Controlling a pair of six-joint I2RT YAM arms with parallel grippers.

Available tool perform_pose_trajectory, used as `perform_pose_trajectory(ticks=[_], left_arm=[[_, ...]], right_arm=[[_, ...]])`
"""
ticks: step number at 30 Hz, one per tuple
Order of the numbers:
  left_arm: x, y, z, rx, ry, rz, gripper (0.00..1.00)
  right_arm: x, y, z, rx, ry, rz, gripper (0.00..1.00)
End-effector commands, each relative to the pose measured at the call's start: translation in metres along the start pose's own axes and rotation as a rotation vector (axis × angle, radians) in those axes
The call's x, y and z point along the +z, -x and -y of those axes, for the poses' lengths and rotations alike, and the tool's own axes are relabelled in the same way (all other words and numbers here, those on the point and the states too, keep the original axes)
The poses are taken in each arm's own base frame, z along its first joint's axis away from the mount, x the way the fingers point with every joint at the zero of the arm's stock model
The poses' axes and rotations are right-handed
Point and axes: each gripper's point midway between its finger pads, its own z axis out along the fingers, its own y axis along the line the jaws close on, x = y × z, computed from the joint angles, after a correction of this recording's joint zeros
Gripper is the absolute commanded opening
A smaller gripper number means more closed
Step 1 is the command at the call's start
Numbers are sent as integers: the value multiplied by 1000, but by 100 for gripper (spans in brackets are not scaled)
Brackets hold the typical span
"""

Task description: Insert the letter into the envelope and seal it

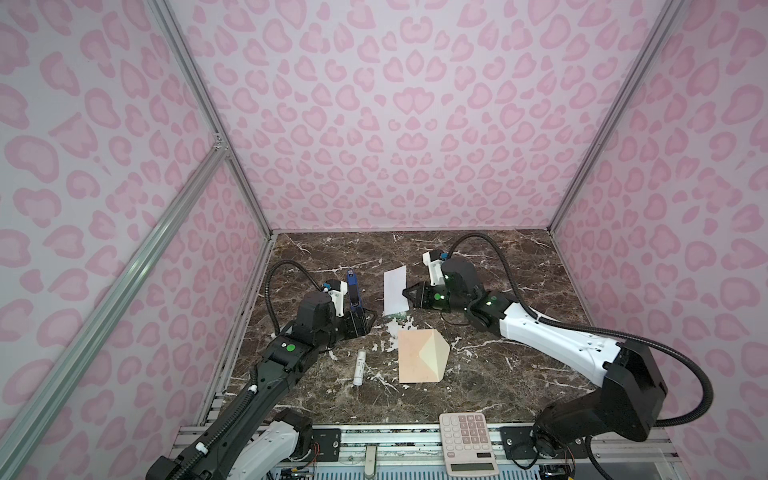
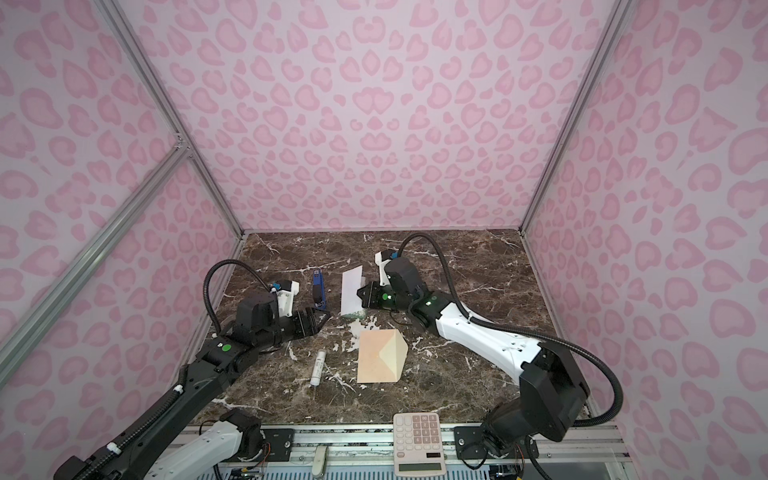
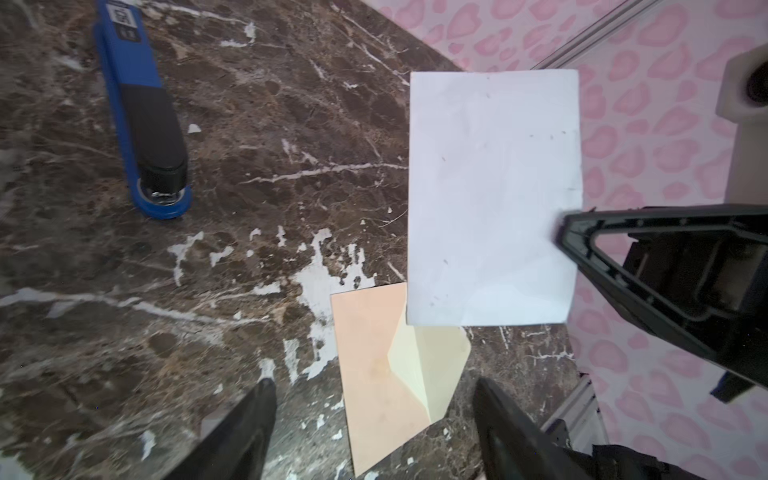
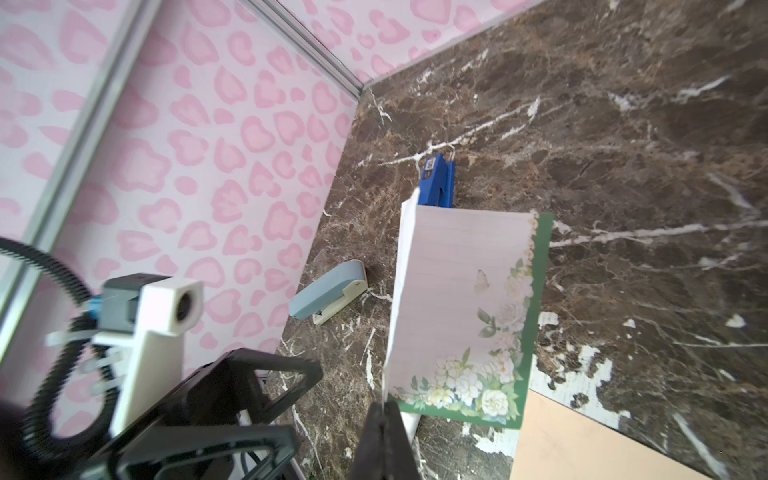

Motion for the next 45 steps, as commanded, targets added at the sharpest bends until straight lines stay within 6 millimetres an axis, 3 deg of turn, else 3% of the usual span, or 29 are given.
perform_pose_trajectory(ticks=[1, 11, 21, 29, 40, 45], left_arm=[[4, 26, 37, 4, -179, 68, 78], [22, 53, 81, -52, -458, 99, 78], [32, 48, 89, -62, -517, 64, 75], [27, 49, 109, -28, -603, 68, 69], [21, 47, 120, -1, -633, 67, 41], [24, 46, 122, 8, -625, 55, 27]], right_arm=[[-16, 1, -5, 3, 18, 11, 0], [-51, 7, -19, 17, 81, 71, 0], [-53, 8, -29, 38, 138, 74, 0], [-52, 6, -33, 57, 171, 64, 0], [-52, 1, -1, 73, 94, 69, 0], [-50, -2, -1, 66, 101, 50, 8]])
